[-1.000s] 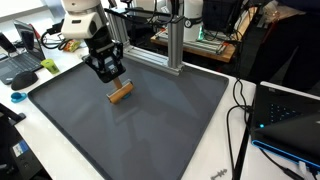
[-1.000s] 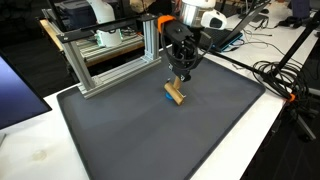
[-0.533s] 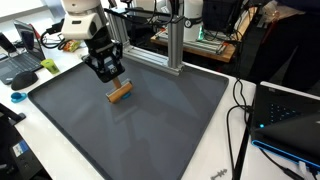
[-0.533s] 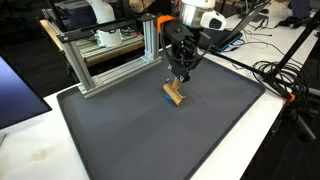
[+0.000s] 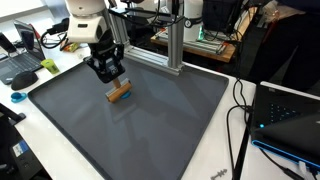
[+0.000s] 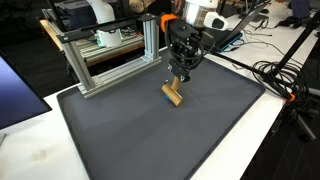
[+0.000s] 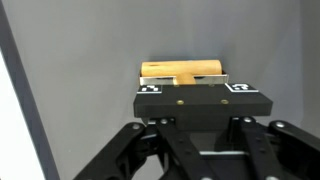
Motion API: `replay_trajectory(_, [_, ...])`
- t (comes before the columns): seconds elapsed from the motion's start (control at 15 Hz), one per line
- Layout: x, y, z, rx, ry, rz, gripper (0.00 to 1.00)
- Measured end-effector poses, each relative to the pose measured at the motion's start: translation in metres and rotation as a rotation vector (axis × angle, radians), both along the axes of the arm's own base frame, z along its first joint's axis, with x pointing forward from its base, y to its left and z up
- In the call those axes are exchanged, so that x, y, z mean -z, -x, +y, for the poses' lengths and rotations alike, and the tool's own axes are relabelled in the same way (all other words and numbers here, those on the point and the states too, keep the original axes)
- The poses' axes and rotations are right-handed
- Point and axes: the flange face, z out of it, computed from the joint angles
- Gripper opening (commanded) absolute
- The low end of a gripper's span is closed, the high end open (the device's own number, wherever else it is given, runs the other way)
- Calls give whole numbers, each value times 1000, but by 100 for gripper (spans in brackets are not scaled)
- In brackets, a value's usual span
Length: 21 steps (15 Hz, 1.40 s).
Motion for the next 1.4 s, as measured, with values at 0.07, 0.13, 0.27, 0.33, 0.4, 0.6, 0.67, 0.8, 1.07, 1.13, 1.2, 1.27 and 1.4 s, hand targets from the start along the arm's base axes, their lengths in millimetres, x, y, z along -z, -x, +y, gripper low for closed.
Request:
replay_trajectory(0.07, [0, 0, 2, -6, 8, -1, 22])
replay_trajectory(0.13, [1, 0, 4, -15, 19, -1, 22])
replay_trajectory(0.27, [3, 1, 8, -32, 40, -1, 22])
replay_trajectory(0.33, [3, 1, 10, -39, 46, -1, 22])
replay_trajectory(0.4, [3, 2, 11, -45, 51, 0, 22])
replay_trajectory(0.6, [4, 2, 12, -50, 54, 0, 22])
replay_trajectory(0.67, [4, 2, 13, -51, 54, 0, 22])
replay_trajectory(0.8, [4, 2, 15, -56, 51, 0, 22])
replay_trajectory(1.07, [3, 2, 20, -68, 47, 0, 22])
replay_trajectory(1.13, [3, 2, 21, -70, 46, 0, 22])
replay_trajectory(1.2, [3, 2, 22, -72, 45, 0, 22])
replay_trajectory(1.27, [3, 2, 23, -74, 44, -1, 22])
replay_trajectory(1.4, [2, 2, 26, -80, 41, -1, 22])
